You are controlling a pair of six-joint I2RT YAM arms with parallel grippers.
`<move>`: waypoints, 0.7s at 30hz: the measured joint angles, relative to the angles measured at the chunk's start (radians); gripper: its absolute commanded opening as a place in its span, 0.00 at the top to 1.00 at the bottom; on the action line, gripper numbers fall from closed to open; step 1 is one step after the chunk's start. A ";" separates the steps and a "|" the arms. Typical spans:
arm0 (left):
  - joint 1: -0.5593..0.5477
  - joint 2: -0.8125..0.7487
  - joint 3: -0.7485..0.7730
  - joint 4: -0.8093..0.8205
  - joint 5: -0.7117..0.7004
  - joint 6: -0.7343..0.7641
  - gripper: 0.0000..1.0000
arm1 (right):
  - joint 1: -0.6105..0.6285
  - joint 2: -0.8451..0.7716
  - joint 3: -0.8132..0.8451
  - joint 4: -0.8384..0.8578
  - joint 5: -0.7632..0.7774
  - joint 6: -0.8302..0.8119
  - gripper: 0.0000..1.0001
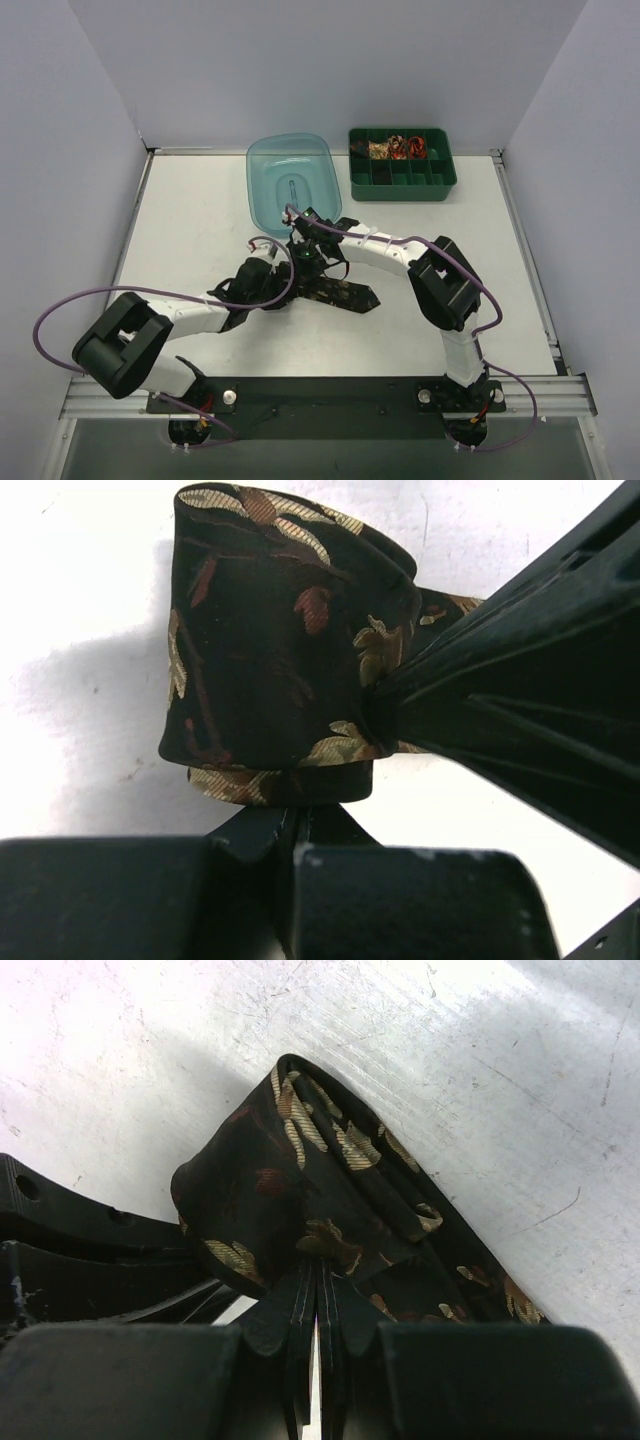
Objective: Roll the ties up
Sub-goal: Roll the tie at the center of the board.
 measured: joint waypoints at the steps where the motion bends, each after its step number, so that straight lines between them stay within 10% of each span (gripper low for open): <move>1: -0.004 0.008 0.006 0.003 -0.004 0.003 1.00 | 0.000 0.000 0.000 0.000 -0.001 -0.003 0.99; 21: -0.023 0.077 0.058 0.036 -0.066 0.014 1.00 | -0.002 0.000 0.000 -0.023 -0.018 -0.028 0.98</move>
